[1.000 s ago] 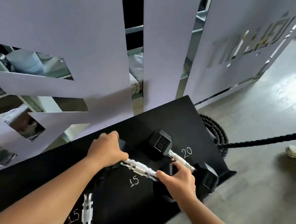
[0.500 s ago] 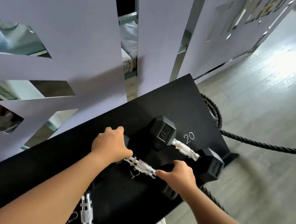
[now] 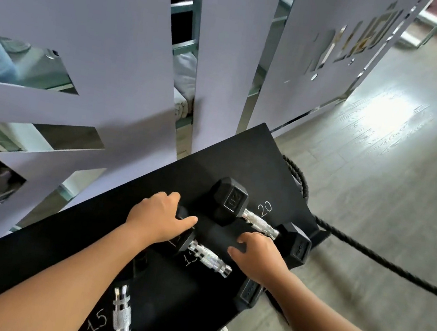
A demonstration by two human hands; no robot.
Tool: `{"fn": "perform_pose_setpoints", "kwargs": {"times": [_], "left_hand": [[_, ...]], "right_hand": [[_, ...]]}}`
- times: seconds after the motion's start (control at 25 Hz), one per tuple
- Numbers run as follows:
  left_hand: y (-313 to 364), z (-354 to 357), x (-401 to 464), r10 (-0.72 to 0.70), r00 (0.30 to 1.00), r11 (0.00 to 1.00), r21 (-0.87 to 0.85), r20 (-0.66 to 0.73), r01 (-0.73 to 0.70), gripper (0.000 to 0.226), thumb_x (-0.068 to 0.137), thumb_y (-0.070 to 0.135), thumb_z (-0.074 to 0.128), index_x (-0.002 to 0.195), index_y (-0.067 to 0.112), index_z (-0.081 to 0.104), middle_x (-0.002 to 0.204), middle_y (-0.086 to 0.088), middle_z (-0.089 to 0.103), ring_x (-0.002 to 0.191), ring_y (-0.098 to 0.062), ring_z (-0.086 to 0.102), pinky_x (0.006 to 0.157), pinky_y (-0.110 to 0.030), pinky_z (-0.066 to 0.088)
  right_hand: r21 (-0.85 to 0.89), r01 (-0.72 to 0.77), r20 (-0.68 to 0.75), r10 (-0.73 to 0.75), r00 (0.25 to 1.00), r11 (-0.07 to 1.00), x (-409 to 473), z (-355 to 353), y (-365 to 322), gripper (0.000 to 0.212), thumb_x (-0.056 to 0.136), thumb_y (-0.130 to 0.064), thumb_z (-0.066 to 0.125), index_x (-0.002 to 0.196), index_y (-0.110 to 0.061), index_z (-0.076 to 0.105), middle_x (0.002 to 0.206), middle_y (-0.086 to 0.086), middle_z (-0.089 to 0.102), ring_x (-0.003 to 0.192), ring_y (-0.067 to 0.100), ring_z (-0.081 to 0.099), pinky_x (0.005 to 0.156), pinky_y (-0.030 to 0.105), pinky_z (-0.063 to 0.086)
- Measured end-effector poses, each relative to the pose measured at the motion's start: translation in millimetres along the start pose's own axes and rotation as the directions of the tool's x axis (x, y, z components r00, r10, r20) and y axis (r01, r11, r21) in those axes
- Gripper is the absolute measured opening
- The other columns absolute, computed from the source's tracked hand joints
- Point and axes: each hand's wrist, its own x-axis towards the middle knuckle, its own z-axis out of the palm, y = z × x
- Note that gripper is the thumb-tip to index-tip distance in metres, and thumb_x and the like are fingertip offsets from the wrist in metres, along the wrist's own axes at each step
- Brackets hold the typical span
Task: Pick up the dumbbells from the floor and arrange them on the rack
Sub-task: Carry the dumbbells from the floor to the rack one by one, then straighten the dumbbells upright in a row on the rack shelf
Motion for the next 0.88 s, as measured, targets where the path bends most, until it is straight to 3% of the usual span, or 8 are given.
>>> {"fn": "perform_pose_setpoints", "kwargs": {"times": [0.2,0.44,0.52,0.6,0.76,0.88], "left_hand": [[-20,-16,-20,-0.041,0.998,0.999,-0.033,-0.045,0.040,0.076,0.083,0.080,0.048,0.128,0.019,0.058,0.120,-0.003,0.065,0.105,-0.028,0.065,0.068,-0.033,0.046],[-45,-44,-86,-0.168,0.979,0.982,-0.101,-0.117,0.157,0.074,0.083,0.077,0.049,0.127,0.018,0.058,0.124,-0.005,0.064,0.109,-0.027,0.063,0.081,-0.039,0.054],[-51,-51,-118,-0.232,0.961,0.969,-0.123,-0.151,0.214,0.073,0.084,0.075,0.051,0.128,0.017,0.058,0.125,-0.006,0.065,0.110,-0.028,0.064,0.083,-0.040,0.055],[-59,-56,-159,-0.312,0.934,0.947,-0.131,-0.171,0.292,0.073,0.084,0.075,0.051,0.128,0.018,0.058,0.128,-0.007,0.064,0.111,-0.029,0.064,0.085,-0.040,0.055],[-84,-54,-246,-0.434,0.876,0.900,-0.156,-0.211,0.408,0.073,0.083,0.076,0.052,0.130,0.020,0.058,0.129,-0.006,0.064,0.111,-0.028,0.064,0.083,-0.039,0.054],[-105,-49,-304,-0.513,0.827,0.858,-0.173,-0.231,0.484,0.071,0.085,0.074,0.051,0.128,0.019,0.059,0.126,-0.005,0.065,0.109,-0.026,0.065,0.081,-0.039,0.054]], "right_hand": [[-0.055,0.053,-0.006,-0.054,0.999,0.997,-12,-19,-18,0.050,0.091,-0.053,0.062,0.125,-0.017,0.070,0.123,0.005,0.070,0.115,0.025,0.063,0.088,0.030,0.049],[-0.100,0.241,-0.042,-0.246,0.968,0.965,-31,-48,-63,0.048,0.092,-0.051,0.063,0.127,-0.019,0.070,0.123,0.004,0.069,0.116,0.024,0.063,0.091,0.032,0.051],[-0.093,0.301,-0.023,-0.304,0.952,0.949,-38,-51,-78,0.040,0.090,-0.049,0.063,0.117,-0.020,0.072,0.114,0.002,0.069,0.100,0.020,0.063,0.073,0.023,0.049],[-0.089,0.379,0.000,-0.381,0.925,0.921,-52,-49,-99,0.038,0.089,-0.047,0.064,0.114,-0.020,0.073,0.105,0.000,0.068,0.087,0.017,0.060,0.061,0.018,0.038],[-0.058,0.546,0.046,-0.545,0.837,0.836,-91,-33,-149,0.048,0.094,-0.047,0.065,0.131,-0.017,0.066,0.121,0.005,0.068,0.105,0.022,0.066,0.080,0.026,0.047],[-0.063,0.635,0.078,-0.630,0.772,0.770,-119,-17,-187,0.046,0.094,-0.048,0.064,0.130,-0.020,0.067,0.114,0.001,0.070,0.090,0.016,0.065,0.069,0.023,0.048]]}}
